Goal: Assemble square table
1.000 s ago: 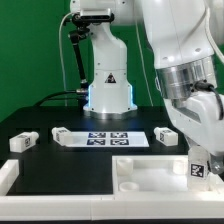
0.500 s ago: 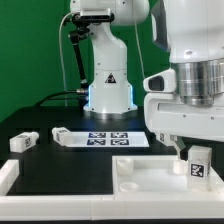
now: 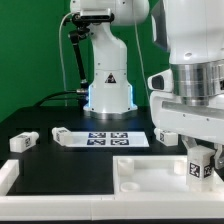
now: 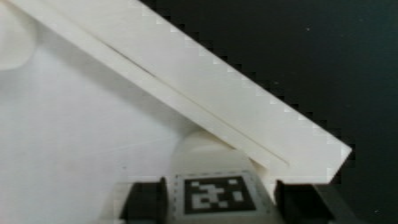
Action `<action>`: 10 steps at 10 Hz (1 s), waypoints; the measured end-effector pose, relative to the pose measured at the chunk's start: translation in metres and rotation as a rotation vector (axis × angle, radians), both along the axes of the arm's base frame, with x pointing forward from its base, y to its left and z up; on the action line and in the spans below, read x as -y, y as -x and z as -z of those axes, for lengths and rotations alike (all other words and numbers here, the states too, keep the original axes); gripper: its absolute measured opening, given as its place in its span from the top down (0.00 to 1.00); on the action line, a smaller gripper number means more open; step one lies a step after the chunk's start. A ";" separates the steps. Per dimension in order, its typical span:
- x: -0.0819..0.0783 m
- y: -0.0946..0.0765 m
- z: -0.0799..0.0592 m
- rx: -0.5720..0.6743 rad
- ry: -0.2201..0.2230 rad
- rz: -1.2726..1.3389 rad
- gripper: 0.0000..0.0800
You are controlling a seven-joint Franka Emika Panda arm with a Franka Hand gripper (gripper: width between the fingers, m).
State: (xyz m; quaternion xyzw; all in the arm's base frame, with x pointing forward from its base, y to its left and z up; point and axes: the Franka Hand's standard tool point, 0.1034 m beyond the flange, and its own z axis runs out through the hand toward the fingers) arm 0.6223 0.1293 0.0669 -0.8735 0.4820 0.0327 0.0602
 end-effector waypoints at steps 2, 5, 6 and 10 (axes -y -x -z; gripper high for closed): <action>-0.001 0.000 0.000 -0.022 -0.011 0.160 0.64; -0.003 -0.007 -0.001 -0.062 -0.076 0.516 0.64; -0.004 -0.008 -0.002 -0.072 -0.078 0.579 0.64; -0.003 -0.011 0.000 -0.090 -0.090 0.852 0.64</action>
Offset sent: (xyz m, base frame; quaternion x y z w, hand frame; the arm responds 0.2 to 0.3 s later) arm 0.0220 -0.0044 0.0047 0.0366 -0.0424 0.2442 0.9681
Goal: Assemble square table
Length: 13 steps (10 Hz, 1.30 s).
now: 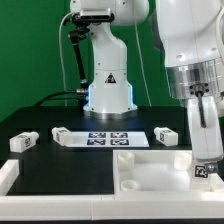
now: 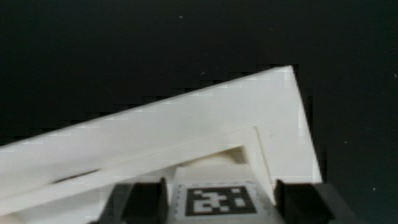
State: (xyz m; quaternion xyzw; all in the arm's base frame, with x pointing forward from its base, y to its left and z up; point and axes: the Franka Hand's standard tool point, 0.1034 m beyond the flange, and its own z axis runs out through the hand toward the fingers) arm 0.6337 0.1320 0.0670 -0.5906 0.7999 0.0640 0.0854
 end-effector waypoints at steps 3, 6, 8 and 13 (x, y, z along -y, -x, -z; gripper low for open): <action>0.000 0.001 0.001 -0.005 0.001 0.012 0.55; 0.001 0.001 -0.005 0.007 0.000 -0.047 0.21; 0.001 0.021 -0.044 0.010 -0.027 -0.080 0.19; 0.001 0.017 -0.045 0.008 -0.030 -0.088 0.19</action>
Offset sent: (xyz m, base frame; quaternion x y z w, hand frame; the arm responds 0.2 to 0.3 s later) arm 0.0000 0.0000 0.0000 0.0000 0.0000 0.0000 1.0000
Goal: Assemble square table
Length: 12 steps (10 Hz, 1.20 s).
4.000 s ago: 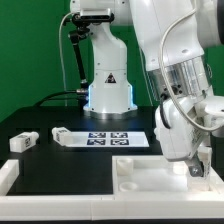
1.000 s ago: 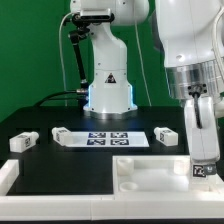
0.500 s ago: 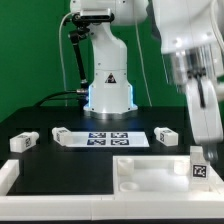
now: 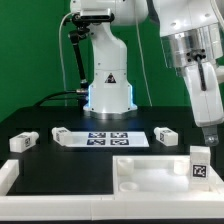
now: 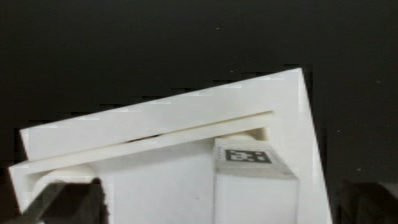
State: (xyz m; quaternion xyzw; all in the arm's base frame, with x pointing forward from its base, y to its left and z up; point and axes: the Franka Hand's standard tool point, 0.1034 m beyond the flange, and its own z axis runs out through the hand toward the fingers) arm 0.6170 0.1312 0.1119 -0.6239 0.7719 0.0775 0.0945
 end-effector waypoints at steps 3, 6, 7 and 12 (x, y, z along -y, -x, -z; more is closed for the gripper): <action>0.000 0.001 0.001 0.011 0.003 -0.050 0.19; -0.007 0.041 -0.006 0.030 0.014 -0.211 0.19; -0.010 0.044 -0.007 0.049 0.017 -0.296 0.19; -0.006 0.046 -0.004 0.143 0.029 -0.699 0.19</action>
Offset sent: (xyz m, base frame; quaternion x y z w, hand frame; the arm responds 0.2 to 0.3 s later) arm -0.0538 -0.0048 0.0086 -0.0045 -0.0114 -0.0547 0.9984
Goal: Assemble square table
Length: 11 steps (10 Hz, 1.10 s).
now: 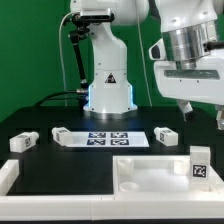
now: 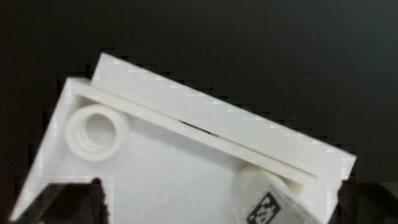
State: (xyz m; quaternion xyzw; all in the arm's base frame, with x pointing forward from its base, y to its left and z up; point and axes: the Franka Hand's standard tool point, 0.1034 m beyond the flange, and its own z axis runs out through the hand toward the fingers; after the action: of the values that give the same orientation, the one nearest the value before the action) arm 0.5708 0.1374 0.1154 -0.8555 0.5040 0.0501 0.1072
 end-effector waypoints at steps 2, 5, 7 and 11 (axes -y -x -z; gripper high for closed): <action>0.009 0.024 0.012 0.004 -0.008 -0.166 0.19; -0.006 0.056 0.022 0.027 0.031 -0.362 0.19; -0.001 0.054 0.022 0.063 0.033 -0.512 0.19; -0.018 0.080 0.032 0.075 0.012 -0.772 0.19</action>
Offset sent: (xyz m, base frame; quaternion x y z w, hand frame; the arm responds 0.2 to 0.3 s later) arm -0.0607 0.0162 -0.0092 -0.0262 0.0157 -0.2133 0.9765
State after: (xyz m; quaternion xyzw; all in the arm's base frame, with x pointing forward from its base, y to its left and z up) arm 0.4913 0.1553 0.0830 -0.9842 0.1410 0.0526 0.0938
